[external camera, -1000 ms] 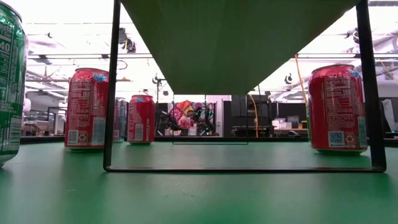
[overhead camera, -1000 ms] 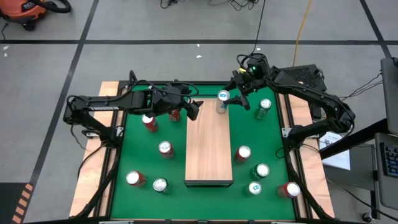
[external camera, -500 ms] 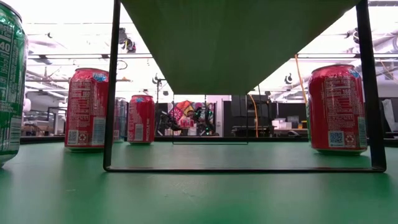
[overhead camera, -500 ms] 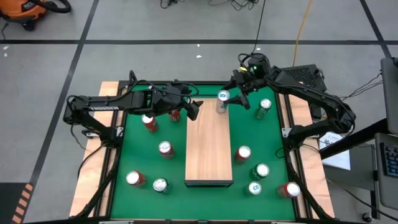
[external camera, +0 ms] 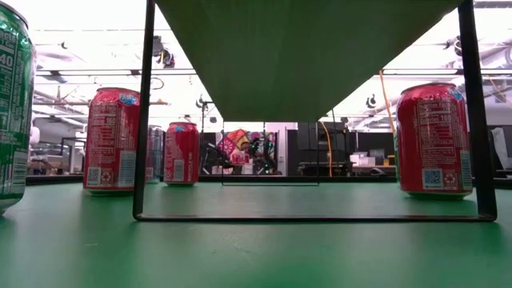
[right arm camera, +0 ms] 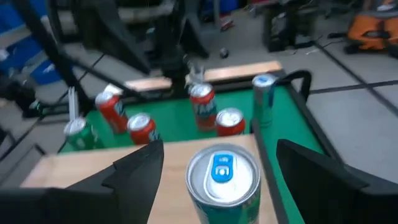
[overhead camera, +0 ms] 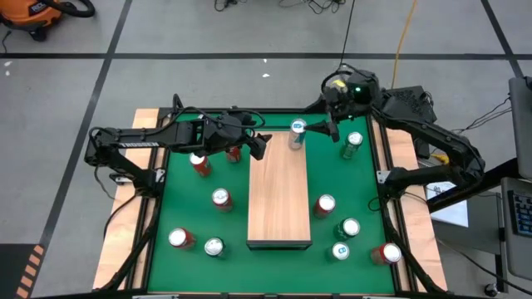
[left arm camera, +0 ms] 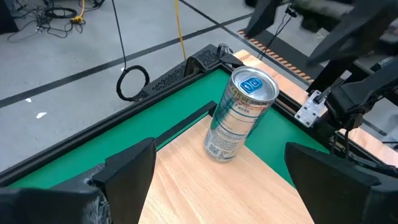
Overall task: Place canned beverage on shelf
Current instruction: Put the blue soda can on the shelf aligned with the other blue soda can
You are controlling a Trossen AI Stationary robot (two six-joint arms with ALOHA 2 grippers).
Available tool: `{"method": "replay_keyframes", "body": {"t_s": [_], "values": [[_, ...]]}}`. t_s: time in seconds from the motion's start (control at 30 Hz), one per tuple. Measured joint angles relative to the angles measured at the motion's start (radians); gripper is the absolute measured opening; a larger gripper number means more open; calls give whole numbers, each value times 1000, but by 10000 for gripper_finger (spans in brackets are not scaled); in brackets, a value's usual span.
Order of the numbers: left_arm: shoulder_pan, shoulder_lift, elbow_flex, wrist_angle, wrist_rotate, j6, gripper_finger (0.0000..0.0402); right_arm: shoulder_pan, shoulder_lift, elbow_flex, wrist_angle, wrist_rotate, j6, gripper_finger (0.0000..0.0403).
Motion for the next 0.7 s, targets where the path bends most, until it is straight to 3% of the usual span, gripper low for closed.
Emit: {"method": "replay_keyframes", "body": {"t_s": [0.13,0.4,0.7], "values": [[-7,0,0,0,0,0,356,0,-74,0,-4,74,105,304],[-37,0,0,0,1,-3,356,30,-235,0,-5,89,371,304],[-91,0,0,-111,36,-166,356,175,-352,1,-188,130,458,304]]}}
